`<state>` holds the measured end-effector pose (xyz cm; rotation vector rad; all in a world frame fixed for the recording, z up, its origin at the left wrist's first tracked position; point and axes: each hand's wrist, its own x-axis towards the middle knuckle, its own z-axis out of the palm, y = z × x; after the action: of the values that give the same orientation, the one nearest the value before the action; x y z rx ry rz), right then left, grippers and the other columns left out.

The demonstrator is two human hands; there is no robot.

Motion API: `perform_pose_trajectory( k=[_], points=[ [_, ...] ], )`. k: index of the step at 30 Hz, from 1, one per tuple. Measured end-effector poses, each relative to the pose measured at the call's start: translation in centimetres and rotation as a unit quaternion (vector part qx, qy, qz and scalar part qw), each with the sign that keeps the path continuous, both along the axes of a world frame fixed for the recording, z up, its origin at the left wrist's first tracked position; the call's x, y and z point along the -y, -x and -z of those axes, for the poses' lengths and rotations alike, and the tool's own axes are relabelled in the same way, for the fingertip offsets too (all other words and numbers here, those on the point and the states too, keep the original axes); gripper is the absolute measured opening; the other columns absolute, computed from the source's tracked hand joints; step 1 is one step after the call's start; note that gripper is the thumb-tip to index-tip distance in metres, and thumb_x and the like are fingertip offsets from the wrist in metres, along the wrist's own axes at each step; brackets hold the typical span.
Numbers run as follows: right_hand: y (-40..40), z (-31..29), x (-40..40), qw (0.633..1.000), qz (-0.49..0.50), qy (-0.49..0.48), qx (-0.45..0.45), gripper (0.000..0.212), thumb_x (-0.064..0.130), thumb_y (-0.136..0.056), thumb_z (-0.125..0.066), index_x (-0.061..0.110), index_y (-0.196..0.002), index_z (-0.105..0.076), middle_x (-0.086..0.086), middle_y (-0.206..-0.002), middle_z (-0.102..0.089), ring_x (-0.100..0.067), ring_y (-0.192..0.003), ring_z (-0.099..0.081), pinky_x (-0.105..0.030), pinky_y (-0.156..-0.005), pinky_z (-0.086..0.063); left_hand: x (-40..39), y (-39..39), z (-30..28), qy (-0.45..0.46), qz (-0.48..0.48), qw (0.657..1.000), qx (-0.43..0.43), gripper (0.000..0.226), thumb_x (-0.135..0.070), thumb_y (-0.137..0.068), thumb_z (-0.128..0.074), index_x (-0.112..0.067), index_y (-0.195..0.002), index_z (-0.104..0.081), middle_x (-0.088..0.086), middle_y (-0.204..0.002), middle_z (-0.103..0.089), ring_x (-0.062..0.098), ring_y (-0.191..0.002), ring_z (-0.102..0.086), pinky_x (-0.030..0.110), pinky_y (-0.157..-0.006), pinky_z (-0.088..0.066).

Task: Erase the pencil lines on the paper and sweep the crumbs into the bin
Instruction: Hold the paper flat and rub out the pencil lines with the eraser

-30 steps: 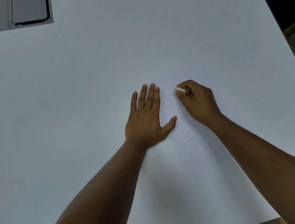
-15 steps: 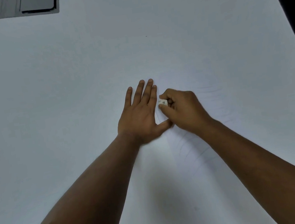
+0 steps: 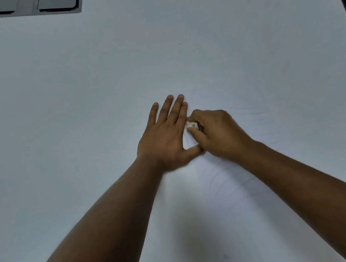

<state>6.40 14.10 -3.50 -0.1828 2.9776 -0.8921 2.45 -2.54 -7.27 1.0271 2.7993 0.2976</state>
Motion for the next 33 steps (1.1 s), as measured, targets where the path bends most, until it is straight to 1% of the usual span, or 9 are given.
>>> perform_pose_trajectory(
  k=[5,10,13,16,20,22,25,29,33],
  points=[
    [2.3,0.0,-2.3,0.994,0.104,-0.018,-0.031,0.012,0.019,-0.092,-0.058,0.009,-0.095,-0.064,-0.003,-0.08,-0.068,-0.022,-0.073,-0.062,-0.034,-0.069,-0.05,-0.1,0.0,-0.3,0.009,-0.005,1.0,0.015,0.108,-0.087,-0.091,-0.023,-0.012,-0.165,-0.002,0.002,-0.174,0.01,0.018,-0.158,0.018,0.049,-0.128,0.006],
    [-0.3,0.2,0.9,0.999,0.031,-0.007,-0.009,0.012,0.02,-0.094,-0.057,0.01,-0.095,-0.063,-0.003,-0.076,-0.065,-0.02,-0.068,-0.059,-0.03,-0.063,-0.043,0.1,0.1,-0.1,0.004,0.004,1.0,0.001,0.105,-0.081,-0.09,-0.026,-0.009,-0.165,-0.01,0.006,-0.174,0.002,0.022,-0.16,0.011,0.05,-0.129,0.003],
    [1.0,0.4,-1.3,0.995,0.091,-0.042,-0.024,0.014,0.02,-0.093,-0.055,0.01,-0.096,-0.063,-0.005,-0.081,-0.068,-0.025,-0.073,-0.062,-0.033,-0.067,-0.048,-0.1,0.0,-0.4,0.011,-0.005,1.0,0.01,0.108,-0.085,-0.091,-0.024,-0.01,-0.165,-0.005,0.005,-0.174,0.006,0.021,-0.159,0.015,0.051,-0.128,0.004],
    [2.1,0.4,-3.2,0.985,0.162,-0.053,-0.023,0.014,0.019,-0.093,-0.055,0.008,-0.095,-0.063,-0.007,-0.083,-0.068,-0.027,-0.075,-0.061,-0.029,-0.065,-0.041,-0.1,0.0,-0.5,0.017,-0.005,1.0,0.015,0.109,-0.087,-0.091,-0.023,-0.01,-0.165,-0.001,0.003,-0.173,0.01,0.019,-0.158,0.019,0.051,-0.128,0.005],
    [1.0,0.4,-0.3,0.993,0.111,-0.031,-0.039,0.013,0.018,-0.093,-0.055,0.008,-0.094,-0.062,-0.006,-0.079,-0.065,-0.025,-0.07,-0.06,-0.034,-0.065,-0.047,-0.1,0.0,-0.4,0.013,-0.003,1.0,0.012,0.108,-0.085,-0.091,-0.024,-0.009,-0.165,-0.006,0.005,-0.174,0.006,0.021,-0.159,0.015,0.052,-0.128,0.004],
    [0.4,0.6,0.5,0.995,0.084,-0.042,-0.029,0.013,0.02,-0.095,-0.053,0.01,-0.097,-0.061,-0.002,-0.08,-0.063,-0.021,-0.071,-0.057,-0.032,-0.066,-0.045,-0.1,0.0,-0.4,0.015,-0.002,1.0,0.01,0.107,-0.084,-0.09,-0.024,-0.009,-0.165,-0.008,0.005,-0.174,0.004,0.021,-0.159,0.013,0.053,-0.128,0.003],
    [1.2,0.8,-2.0,0.985,0.148,-0.068,-0.056,0.014,0.018,-0.094,-0.053,0.009,-0.097,-0.063,-0.008,-0.086,-0.067,-0.029,-0.076,-0.062,-0.03,-0.066,-0.039,-0.2,-0.1,-0.5,0.019,-0.008,1.0,0.014,0.11,-0.086,-0.089,-0.022,-0.009,-0.165,-0.008,0.004,-0.174,0.005,0.022,-0.159,0.013,0.054,-0.127,0.003],
    [1.4,0.3,-5.4,0.974,0.225,-0.009,-0.04,0.011,0.016,-0.092,-0.058,0.008,-0.092,-0.065,-0.004,-0.082,-0.069,-0.025,-0.076,-0.063,-0.031,-0.069,-0.048,-0.1,0.0,-0.7,0.027,-0.007,0.999,0.018,0.11,-0.087,-0.089,-0.02,-0.01,-0.165,-0.004,0.002,-0.174,0.009,0.02,-0.158,0.018,0.053,-0.127,0.005],
    [-0.1,0.4,-5.4,0.964,0.256,0.038,-0.06,0.014,0.017,-0.094,-0.056,0.013,-0.1,-0.068,0.004,-0.083,-0.066,-0.014,-0.078,-0.06,-0.026,-0.074,-0.048,0.0,0.0,-0.6,0.027,-0.006,0.999,0.019,0.109,-0.087,-0.09,-0.016,-0.011,-0.165,-0.001,0.002,-0.173,0.011,0.019,-0.158,0.02,0.053,-0.127,0.006]
  ],
)
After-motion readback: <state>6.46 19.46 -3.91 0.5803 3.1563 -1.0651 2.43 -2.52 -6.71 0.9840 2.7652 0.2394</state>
